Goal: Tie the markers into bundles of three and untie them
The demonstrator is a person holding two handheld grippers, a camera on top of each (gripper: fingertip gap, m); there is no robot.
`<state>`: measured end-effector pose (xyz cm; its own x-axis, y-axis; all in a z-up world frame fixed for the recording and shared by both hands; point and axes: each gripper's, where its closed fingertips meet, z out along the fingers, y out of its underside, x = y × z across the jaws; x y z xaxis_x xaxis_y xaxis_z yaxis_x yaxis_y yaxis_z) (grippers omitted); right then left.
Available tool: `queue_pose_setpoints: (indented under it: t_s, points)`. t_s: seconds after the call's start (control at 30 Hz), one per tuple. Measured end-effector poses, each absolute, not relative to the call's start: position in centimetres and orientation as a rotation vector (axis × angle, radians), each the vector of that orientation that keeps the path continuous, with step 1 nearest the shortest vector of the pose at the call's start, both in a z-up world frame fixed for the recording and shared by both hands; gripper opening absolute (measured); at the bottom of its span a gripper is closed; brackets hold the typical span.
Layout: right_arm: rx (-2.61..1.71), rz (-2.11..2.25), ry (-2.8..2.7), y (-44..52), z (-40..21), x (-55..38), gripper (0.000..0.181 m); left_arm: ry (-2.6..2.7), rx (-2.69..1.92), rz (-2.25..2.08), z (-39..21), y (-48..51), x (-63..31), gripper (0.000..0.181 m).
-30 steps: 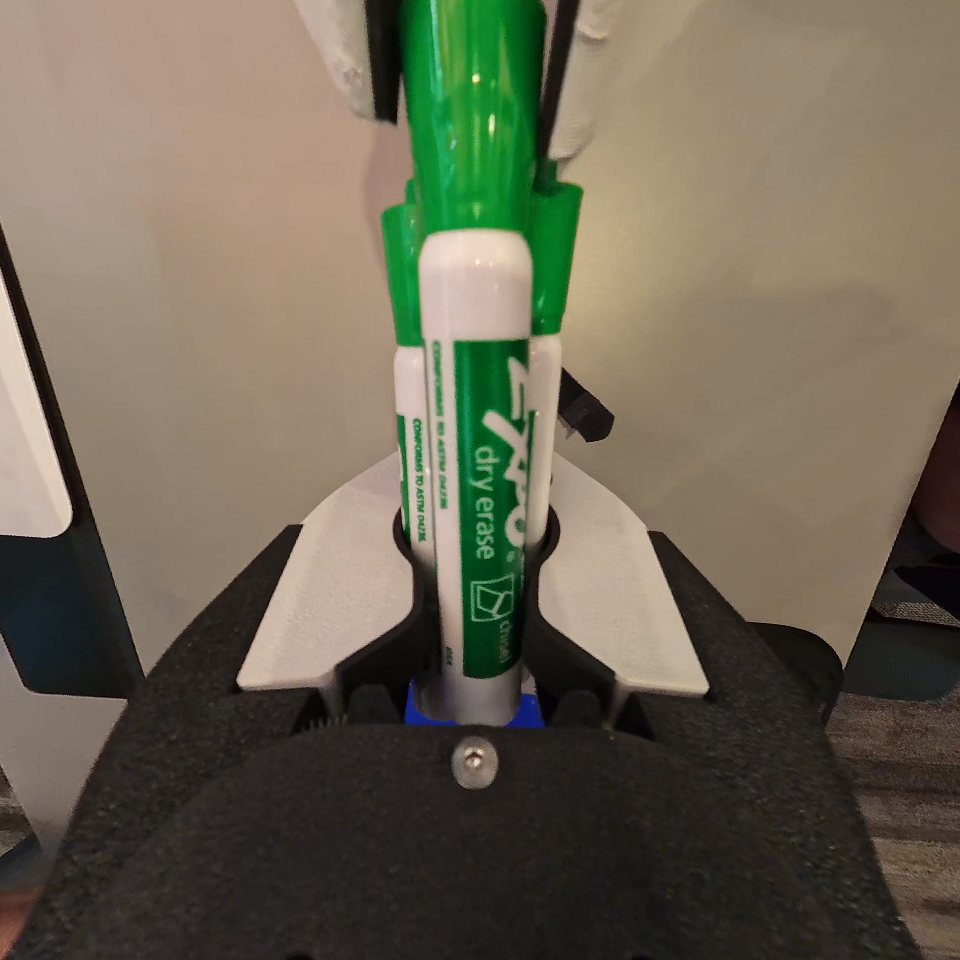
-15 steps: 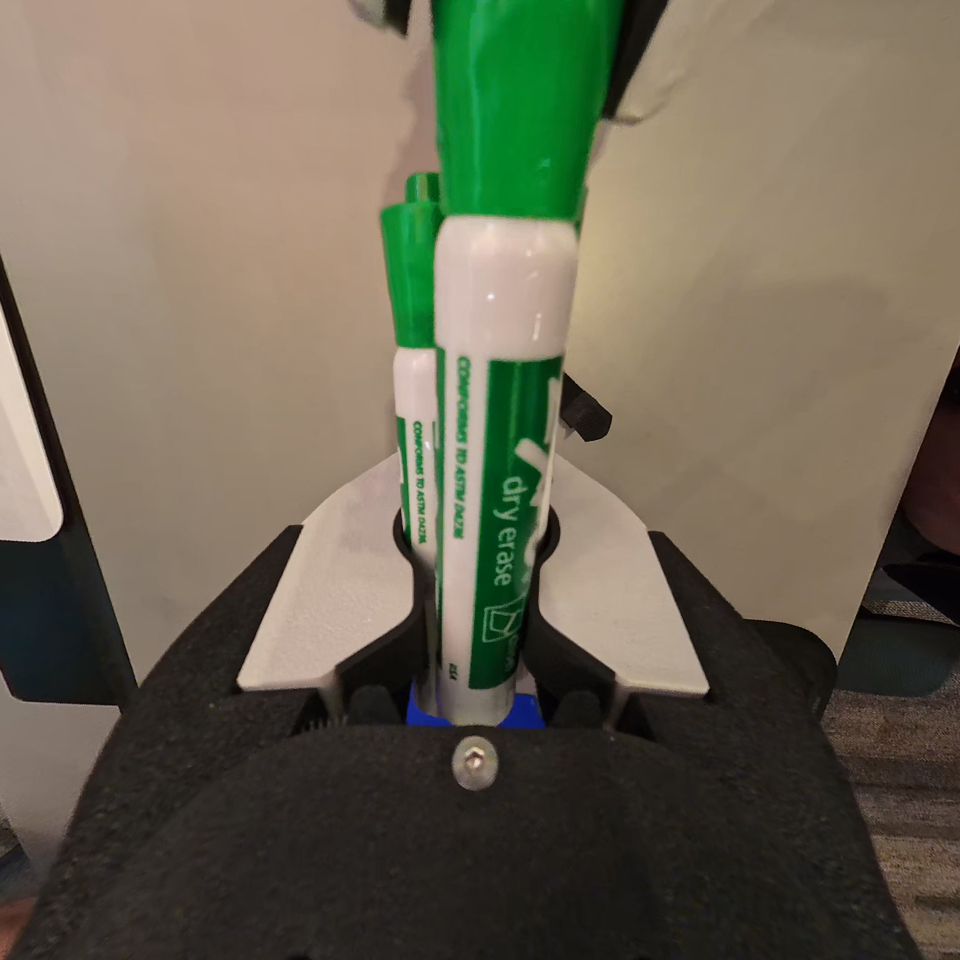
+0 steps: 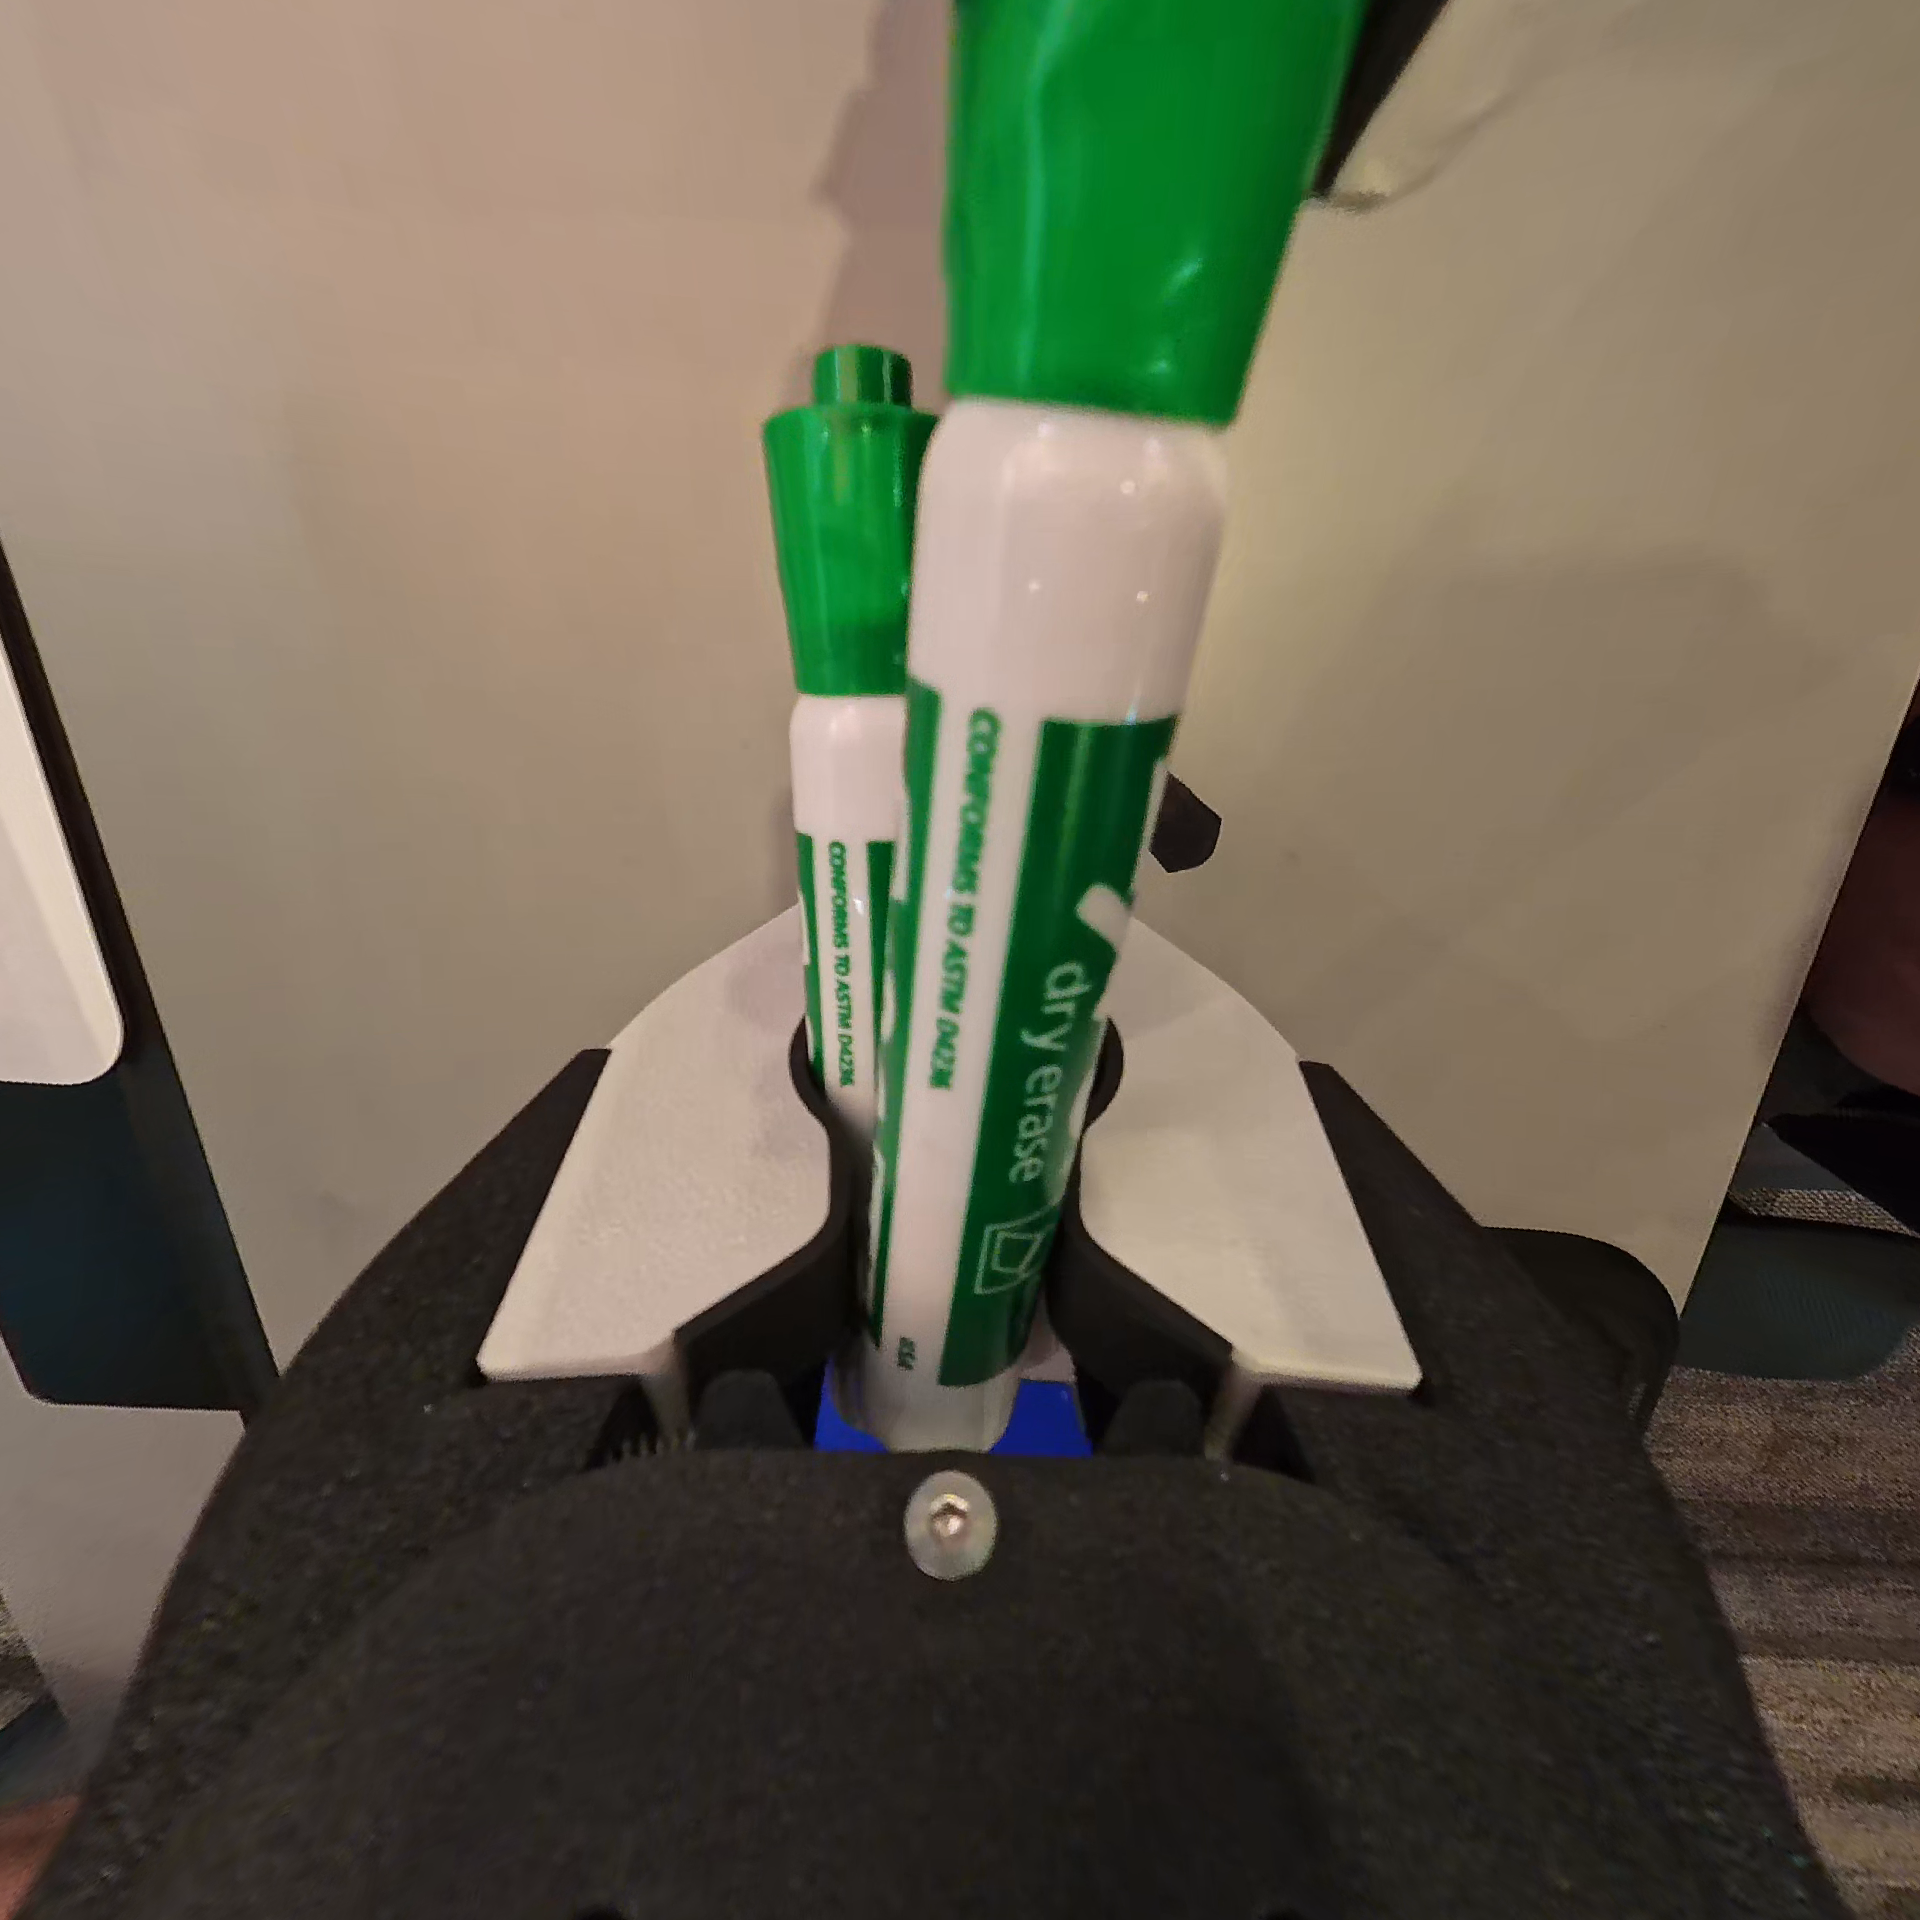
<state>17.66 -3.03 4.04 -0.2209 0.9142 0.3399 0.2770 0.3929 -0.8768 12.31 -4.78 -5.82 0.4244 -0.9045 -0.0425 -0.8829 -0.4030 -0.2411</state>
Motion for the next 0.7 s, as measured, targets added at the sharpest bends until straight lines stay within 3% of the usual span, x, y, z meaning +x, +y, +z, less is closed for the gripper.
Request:
queue_pose_setpoints:
  t_s: [0.03,0.7]
  points:
    - [-1.053,0.858,-1.729,-3.02,3.99,17.68,0.02,1.572,-2.453,-0.132,-5.84,-4.78,12.28,0.041]
    - [-1.033,0.667,-1.837,-2.54,3.53,18.55,0.02,1.59,-2.451,-0.145,-5.76,-4.91,12.33,0.042]
